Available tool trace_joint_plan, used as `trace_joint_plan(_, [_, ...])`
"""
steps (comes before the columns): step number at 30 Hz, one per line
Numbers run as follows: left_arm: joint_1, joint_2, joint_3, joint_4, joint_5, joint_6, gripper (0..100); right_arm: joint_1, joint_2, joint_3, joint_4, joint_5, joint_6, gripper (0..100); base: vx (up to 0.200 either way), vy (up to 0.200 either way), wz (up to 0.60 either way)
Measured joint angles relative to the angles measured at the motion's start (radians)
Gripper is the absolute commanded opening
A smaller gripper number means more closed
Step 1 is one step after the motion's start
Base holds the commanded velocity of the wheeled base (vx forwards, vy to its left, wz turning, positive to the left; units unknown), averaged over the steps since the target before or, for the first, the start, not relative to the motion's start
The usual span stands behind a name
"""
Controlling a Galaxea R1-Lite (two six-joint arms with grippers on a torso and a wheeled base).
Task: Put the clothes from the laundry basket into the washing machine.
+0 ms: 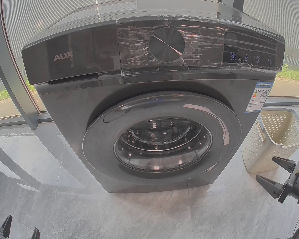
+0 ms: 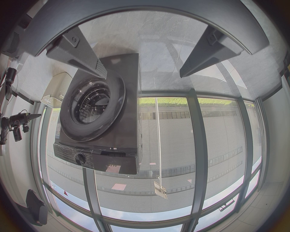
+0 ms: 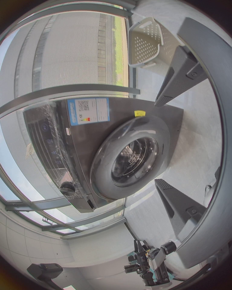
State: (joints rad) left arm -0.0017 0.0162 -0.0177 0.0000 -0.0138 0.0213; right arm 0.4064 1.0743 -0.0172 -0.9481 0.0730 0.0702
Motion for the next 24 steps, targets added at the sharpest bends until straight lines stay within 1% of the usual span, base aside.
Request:
trace_joint_plan(2, [0.0,0.0,0.0,0.0,0.0,0.0,100,-0.033,-0.079,0.0,0.073,0.0,-0.009,100,0.0,0.0,0.0])
trace_joint_plan(15, [0.0,0.0,0.0,0.0,0.0,0.0,100,-0.215,-0.483,0.0,0.321,0.001,-0.054,100,0.0,0.0,0.0])
trace_joint_plan(20, [0.0,0.0,0.0,0.0,0.0,0.0,100,-0.256,-0.621,0.0,0.428,0.001,-0.059,100,0.0,0.0,0.0])
trace_joint_plan(24, [0.0,0.0,0.0,0.0,0.0,-0.001,100,-0.272,-0.748,0.0,0.564,0.001,-0.06,100,0.0,0.0,0.0])
